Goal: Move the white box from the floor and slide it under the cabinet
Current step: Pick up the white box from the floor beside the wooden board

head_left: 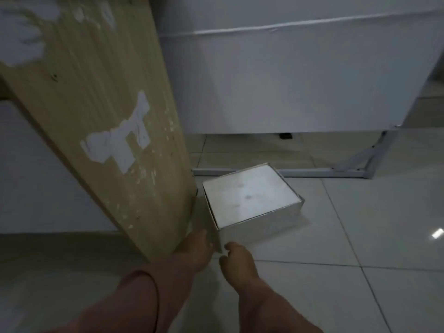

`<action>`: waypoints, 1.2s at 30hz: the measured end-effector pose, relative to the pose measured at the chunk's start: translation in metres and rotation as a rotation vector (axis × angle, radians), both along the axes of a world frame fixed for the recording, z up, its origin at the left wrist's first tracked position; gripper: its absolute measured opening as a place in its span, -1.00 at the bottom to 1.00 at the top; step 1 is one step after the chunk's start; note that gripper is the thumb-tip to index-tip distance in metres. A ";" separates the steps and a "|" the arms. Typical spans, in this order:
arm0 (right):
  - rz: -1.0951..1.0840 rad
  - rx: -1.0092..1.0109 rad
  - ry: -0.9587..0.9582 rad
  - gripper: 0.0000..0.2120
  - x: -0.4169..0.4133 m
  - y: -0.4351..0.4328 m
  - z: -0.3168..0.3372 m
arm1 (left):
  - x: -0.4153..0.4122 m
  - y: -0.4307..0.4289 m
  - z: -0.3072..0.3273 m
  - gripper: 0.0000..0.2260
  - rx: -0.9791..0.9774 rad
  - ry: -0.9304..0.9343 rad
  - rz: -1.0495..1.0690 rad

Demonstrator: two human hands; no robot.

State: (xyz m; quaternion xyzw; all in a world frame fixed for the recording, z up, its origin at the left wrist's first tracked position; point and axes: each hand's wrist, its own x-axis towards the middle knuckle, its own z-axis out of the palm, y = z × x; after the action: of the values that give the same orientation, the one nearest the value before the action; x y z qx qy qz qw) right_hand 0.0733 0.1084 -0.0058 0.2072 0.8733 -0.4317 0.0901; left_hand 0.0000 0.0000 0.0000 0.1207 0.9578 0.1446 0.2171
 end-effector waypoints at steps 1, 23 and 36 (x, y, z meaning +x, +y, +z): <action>0.007 -0.014 0.022 -0.63 -0.007 -0.002 -0.007 | -0.006 0.004 -0.002 -0.46 -0.001 0.022 0.010; 0.241 0.245 0.224 -0.36 -0.046 0.021 -0.064 | -0.073 0.047 -0.035 -0.77 0.511 -0.272 0.525; -0.631 -0.635 0.113 -0.73 -0.057 0.005 -0.057 | -0.060 0.053 -0.025 -0.80 0.420 -0.479 0.494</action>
State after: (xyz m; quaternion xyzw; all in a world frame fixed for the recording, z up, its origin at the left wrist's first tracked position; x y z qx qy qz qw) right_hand 0.0167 0.1131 -0.0624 0.4015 0.5952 -0.6953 -0.0345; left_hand -0.0601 0.0527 -0.0249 -0.1087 0.8298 0.4091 0.3637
